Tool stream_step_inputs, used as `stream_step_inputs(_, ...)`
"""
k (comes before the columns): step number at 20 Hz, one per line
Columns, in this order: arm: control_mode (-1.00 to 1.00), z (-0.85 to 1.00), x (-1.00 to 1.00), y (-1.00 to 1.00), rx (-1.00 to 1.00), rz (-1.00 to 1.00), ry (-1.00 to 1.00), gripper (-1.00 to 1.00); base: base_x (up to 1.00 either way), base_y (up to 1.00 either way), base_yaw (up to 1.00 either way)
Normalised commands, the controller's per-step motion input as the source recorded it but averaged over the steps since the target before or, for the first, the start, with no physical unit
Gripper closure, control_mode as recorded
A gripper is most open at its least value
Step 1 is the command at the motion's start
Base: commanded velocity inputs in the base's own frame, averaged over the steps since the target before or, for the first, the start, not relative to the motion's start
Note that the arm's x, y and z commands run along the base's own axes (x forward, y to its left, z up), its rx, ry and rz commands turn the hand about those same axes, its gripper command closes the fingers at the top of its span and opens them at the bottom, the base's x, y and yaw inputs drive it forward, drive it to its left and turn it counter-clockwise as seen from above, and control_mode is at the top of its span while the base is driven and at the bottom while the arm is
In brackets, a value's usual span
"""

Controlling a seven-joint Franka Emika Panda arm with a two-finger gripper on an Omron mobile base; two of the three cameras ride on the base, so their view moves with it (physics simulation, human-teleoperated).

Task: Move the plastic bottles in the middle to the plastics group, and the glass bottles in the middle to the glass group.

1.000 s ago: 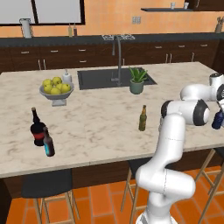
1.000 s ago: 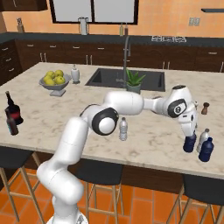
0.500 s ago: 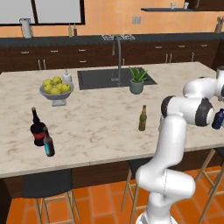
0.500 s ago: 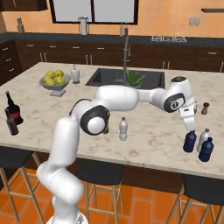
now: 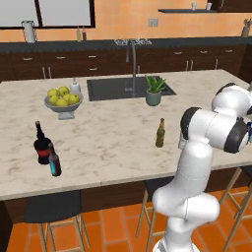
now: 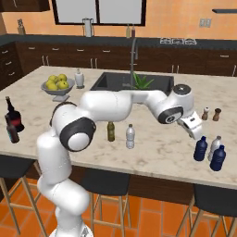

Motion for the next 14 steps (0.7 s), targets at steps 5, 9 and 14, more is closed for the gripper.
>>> stream_step_inputs(5, -1.0, 0.12, -0.29, 0.77, 0.0, 0.4, 0.0, -1.0, 0.0, 0.0, 0.0)
stream_step_inputs(9, -1.0, 0.24, -0.14, 0.67, 0.0, 0.33, 0.0, -1.0, 0.0, 0.0, 0.0)
stream_step_inputs(14, -1.0, 0.16, -0.02, 0.83, 0.0, 0.25, 0.0, -1.0, 0.0, 0.0, 0.0)
